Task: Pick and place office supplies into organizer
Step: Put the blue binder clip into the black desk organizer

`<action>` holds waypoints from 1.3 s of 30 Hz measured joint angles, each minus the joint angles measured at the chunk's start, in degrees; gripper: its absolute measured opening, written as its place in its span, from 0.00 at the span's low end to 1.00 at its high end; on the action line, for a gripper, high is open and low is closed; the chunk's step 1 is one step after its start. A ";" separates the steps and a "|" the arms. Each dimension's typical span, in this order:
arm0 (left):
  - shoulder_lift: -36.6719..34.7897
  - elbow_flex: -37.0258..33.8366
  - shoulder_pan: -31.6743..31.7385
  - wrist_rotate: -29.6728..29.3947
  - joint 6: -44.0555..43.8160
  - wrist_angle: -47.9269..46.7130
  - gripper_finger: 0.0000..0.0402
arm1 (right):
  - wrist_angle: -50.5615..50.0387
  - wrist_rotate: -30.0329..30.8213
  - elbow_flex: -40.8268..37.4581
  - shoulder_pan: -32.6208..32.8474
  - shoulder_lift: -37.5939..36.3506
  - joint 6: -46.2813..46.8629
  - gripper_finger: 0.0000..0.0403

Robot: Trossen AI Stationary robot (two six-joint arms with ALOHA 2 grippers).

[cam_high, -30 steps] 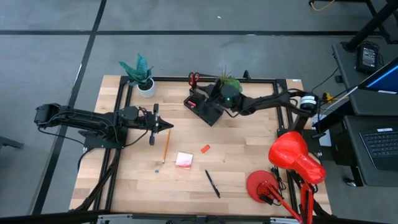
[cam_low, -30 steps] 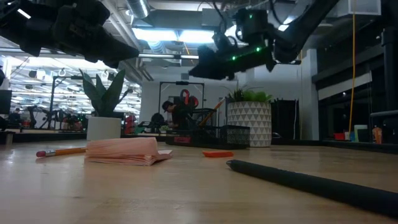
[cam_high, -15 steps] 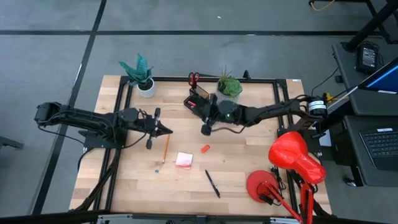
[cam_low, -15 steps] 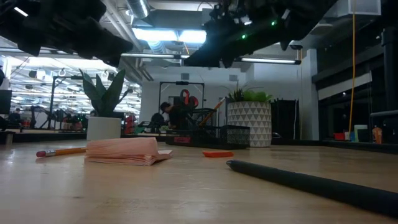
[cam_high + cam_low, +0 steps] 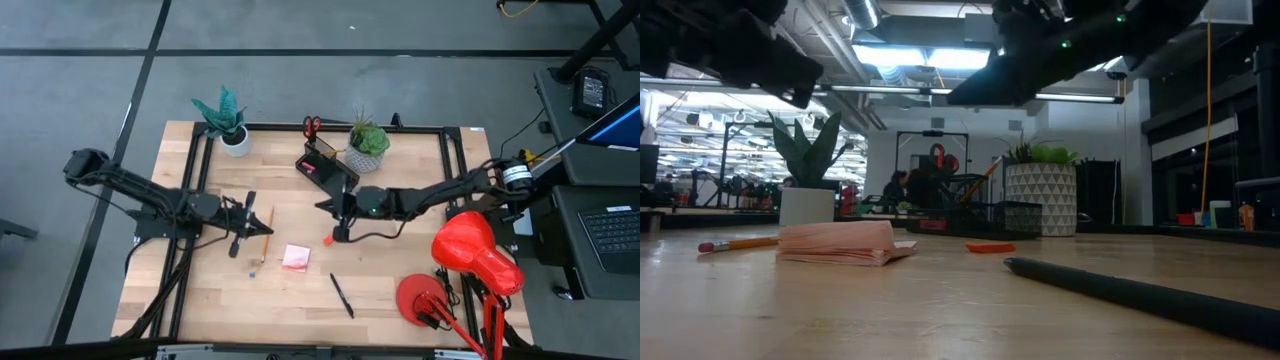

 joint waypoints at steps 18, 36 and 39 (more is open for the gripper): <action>10.05 10.58 -21.71 -12.67 -21.90 -14.92 0.00 | 1.95 7.09 -2.17 10.13 0.04 4.47 0.01; 20.34 13.84 -26.41 -4.74 -36.18 -20.56 0.01 | 7.44 9.90 -2.17 18.41 4.09 7.46 0.02; 20.25 13.84 -26.41 -4.95 -35.89 -22.83 0.02 | 7.63 9.97 -2.17 17.89 5.48 7.76 0.02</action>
